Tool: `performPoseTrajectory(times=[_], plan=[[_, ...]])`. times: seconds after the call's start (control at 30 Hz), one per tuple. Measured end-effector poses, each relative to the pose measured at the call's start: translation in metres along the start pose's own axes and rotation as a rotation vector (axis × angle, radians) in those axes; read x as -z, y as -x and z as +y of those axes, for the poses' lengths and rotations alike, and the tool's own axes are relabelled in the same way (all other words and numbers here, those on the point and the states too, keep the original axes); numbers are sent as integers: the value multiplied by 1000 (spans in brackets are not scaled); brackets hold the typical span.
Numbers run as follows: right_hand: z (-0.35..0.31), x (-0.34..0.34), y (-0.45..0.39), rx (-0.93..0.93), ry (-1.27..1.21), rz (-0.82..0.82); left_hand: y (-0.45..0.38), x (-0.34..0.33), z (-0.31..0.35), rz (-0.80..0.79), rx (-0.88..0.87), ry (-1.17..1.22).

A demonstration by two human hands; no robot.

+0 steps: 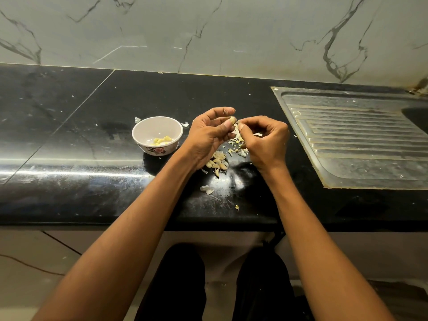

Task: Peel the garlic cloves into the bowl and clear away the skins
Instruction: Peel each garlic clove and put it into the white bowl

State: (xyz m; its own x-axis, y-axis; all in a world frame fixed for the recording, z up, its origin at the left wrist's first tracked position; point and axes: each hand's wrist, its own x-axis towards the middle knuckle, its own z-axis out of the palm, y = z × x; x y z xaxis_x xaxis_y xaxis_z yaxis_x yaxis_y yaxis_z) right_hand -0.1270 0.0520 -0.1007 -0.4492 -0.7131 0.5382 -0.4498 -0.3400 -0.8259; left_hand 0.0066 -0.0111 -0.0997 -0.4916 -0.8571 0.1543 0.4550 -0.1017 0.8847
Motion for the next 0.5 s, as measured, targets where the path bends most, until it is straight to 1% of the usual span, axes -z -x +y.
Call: performPoseTrajectory(times=[0.07,0.13,0.5], plan=[[1,0,0,63,53,41,-1,0,0,20,-1,-7],[0,0,0,84,62,58,-1,0,-2,30,-8,-40],[-1,-2,0,37,55,31,2,1,-4,97,-120,-205]])
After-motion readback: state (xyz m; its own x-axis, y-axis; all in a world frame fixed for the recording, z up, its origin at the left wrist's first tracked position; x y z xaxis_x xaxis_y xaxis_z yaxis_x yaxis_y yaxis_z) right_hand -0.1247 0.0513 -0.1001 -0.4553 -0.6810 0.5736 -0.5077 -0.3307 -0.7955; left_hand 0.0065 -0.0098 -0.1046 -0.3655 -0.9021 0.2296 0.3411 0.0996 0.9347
